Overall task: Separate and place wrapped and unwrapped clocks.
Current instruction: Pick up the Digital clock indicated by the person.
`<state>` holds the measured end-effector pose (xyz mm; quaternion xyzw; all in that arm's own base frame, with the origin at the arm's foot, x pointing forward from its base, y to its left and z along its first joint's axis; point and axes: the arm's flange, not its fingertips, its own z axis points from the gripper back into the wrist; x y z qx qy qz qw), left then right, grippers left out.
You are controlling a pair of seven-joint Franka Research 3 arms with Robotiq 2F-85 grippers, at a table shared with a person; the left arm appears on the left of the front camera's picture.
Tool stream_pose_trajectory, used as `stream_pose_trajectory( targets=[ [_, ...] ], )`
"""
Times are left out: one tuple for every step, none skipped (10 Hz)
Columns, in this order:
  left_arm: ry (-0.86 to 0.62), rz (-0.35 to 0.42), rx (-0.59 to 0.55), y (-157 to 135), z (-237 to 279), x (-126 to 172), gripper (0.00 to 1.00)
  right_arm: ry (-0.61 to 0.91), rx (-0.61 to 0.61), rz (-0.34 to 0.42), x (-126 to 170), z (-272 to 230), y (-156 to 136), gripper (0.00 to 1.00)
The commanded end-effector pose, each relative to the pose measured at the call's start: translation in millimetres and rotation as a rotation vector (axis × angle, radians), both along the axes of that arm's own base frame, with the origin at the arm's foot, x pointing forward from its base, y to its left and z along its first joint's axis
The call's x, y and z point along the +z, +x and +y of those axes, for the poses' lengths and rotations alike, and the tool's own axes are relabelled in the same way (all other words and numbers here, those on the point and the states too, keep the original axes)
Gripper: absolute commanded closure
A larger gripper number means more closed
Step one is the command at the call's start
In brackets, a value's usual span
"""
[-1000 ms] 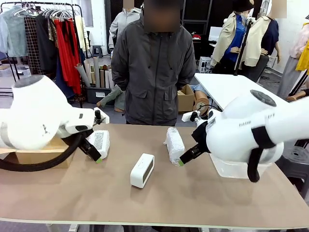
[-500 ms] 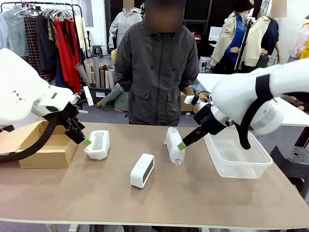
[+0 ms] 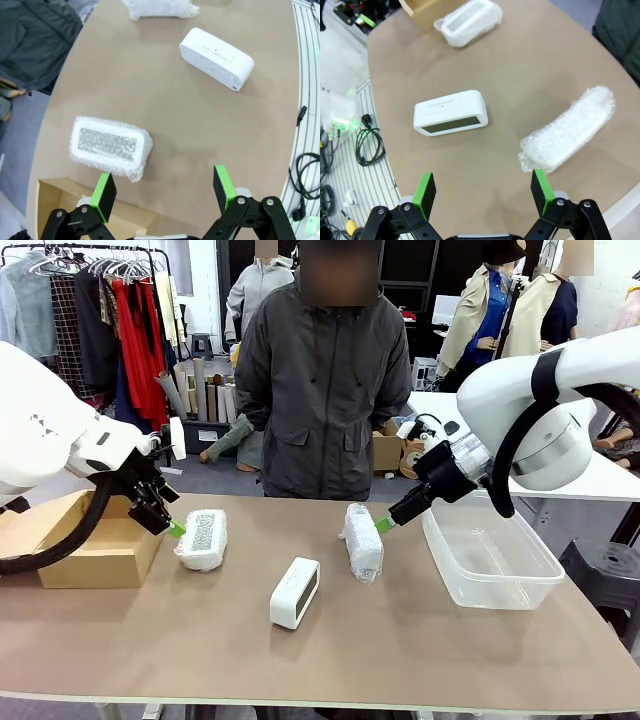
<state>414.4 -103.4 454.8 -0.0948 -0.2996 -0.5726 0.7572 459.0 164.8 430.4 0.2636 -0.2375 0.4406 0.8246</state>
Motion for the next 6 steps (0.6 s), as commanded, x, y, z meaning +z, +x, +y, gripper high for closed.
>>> stream_pose_trajectory(
  targets=[
    [-0.015, -0.007, -0.014, -5.6, 2.2, 3.3, 0.00, -0.007, -0.022, 0.016, 6.3, 4.9, -5.8, 0.00],
    [-0.015, -0.007, -0.014, -5.6, 2.2, 3.3, 0.00, -0.007, -0.022, 0.016, 6.3, 4.9, -5.8, 0.00],
    [-0.015, -0.007, -0.014, -5.6, 2.2, 3.3, 0.00, -0.007, -0.022, 0.016, 6.3, 4.9, -5.8, 0.00],
    [-0.015, -0.007, -0.014, -5.6, 2.2, 3.3, 0.00, -0.007, -0.022, 0.016, 6.3, 4.9, -5.8, 0.00],
    [-0.015, -0.007, -0.014, -5.6, 2.2, 3.3, 0.00, -0.007, -0.022, 0.016, 6.3, 4.9, -5.8, 0.00],
    [-0.015, -0.007, -0.014, -5.6, 2.2, 3.3, 0.00, -0.007, -0.022, 0.016, 6.3, 4.9, -5.8, 0.00]
  ],
)
